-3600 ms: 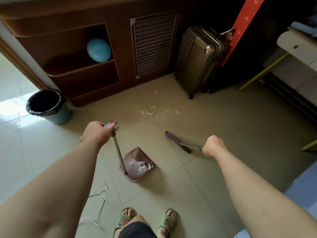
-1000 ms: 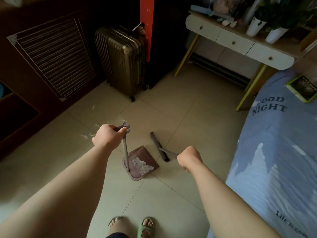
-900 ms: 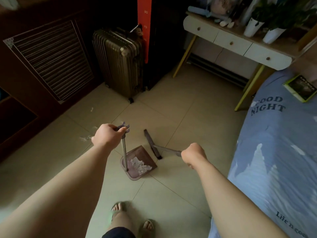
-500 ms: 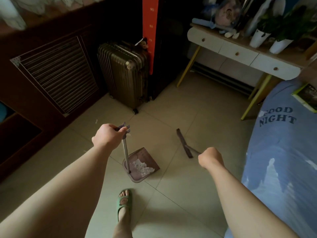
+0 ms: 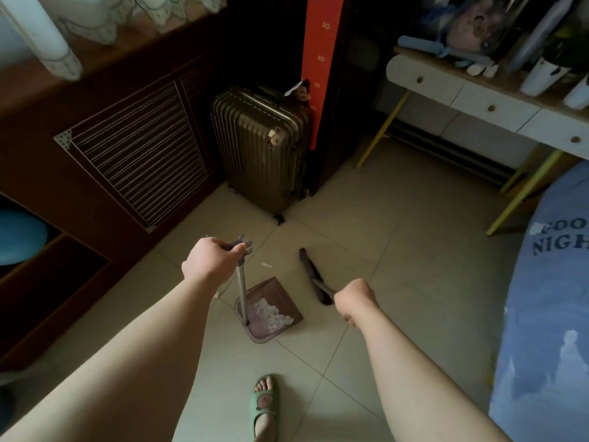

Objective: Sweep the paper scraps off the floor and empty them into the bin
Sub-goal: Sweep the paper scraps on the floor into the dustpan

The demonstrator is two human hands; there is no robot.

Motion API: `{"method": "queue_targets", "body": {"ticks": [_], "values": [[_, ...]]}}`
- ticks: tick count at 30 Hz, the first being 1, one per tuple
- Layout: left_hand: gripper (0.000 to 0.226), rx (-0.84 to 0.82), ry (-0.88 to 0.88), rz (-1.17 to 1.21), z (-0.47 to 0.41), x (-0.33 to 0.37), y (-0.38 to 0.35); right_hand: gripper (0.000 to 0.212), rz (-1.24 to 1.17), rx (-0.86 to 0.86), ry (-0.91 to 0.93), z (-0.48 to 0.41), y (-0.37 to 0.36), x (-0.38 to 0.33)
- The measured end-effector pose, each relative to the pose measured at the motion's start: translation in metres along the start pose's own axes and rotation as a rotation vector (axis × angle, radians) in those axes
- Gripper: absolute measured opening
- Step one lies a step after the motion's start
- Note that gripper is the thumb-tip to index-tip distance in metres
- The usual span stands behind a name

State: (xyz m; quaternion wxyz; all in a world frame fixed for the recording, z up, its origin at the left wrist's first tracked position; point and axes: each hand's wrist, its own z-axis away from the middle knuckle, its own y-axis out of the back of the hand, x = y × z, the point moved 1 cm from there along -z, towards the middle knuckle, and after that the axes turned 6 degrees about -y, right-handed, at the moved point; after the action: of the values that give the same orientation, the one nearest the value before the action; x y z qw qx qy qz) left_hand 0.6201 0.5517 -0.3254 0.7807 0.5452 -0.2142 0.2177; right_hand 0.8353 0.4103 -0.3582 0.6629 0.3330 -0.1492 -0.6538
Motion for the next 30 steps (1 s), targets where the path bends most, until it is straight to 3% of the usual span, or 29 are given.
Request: {"method": "queue_targets", "body": {"ticks": [7,11,16,19,26,30], "values": [[0.038,0.028,0.034,0.025,-0.027,-0.020,0.032,0.019,-0.083,-0.103,0.041,0.006,-0.004,-0.053],[0.037,0.072,0.084,0.020,-0.032,-0.036,0.051,0.010,-0.054,-0.003,0.121,0.005,-0.006,-0.076],[0.035,0.130,0.158,0.070,-0.026,-0.060,0.072,0.005,0.166,0.119,0.265,0.012,-0.015,-0.106],[0.034,0.180,0.200,0.083,-0.019,-0.073,0.084,0.023,0.258,0.140,0.336,0.011,-0.028,-0.122],[0.037,0.305,0.344,0.089,-0.006,-0.105,0.109,0.026,0.511,0.041,0.437,0.019,-0.066,-0.137],[0.042,0.356,0.424,0.131,0.004,-0.118,0.114,0.029,0.540,-0.045,0.496,0.031,-0.080,-0.136]]}}
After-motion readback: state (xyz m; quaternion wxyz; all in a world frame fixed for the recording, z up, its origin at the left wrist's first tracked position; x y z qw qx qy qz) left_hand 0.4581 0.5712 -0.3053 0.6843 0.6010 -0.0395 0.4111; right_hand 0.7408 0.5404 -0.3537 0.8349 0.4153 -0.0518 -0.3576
